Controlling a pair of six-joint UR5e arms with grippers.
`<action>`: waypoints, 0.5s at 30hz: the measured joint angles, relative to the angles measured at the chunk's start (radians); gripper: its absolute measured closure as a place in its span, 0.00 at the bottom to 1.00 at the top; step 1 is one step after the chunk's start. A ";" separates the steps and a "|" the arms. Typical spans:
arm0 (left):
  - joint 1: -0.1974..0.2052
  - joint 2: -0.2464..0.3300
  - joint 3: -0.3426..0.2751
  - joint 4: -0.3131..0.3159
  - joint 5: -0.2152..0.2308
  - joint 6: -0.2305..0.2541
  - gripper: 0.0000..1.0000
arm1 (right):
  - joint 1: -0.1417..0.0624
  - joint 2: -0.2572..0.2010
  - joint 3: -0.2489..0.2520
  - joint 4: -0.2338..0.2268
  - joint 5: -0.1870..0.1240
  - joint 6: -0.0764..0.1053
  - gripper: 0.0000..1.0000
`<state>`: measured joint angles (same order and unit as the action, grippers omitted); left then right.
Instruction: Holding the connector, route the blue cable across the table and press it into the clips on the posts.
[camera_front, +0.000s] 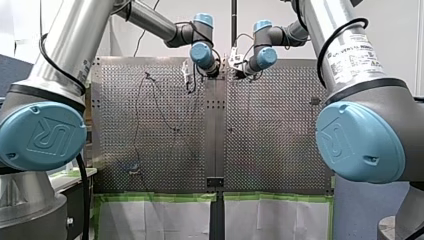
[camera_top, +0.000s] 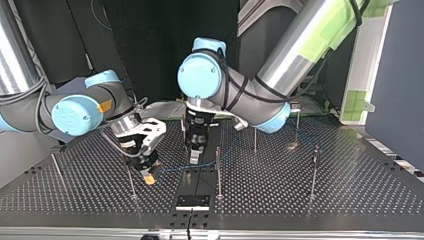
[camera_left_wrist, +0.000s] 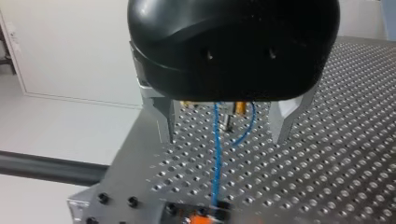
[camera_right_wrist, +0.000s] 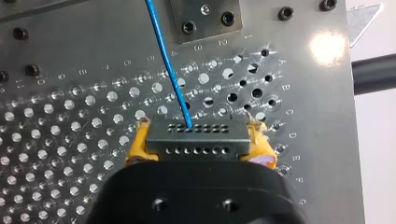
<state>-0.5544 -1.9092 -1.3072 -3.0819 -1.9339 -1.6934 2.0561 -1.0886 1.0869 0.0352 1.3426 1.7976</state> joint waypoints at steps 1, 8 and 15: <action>0.001 -0.010 0.007 0.001 -0.002 0.000 0.01 | 0.000 0.000 0.000 0.000 0.000 0.000 1.00; 0.002 -0.054 0.060 -0.004 -0.007 -0.003 0.01 | 0.000 0.000 0.000 0.000 -0.001 0.000 1.00; -0.004 -0.101 0.112 -0.012 -0.014 -0.004 0.01 | 0.000 0.000 0.000 -0.001 -0.002 0.000 1.00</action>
<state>-0.5584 -2.0101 -1.1954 -3.0935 -1.9479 -1.6969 2.0559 -1.0884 1.0870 0.0342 1.3406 1.7976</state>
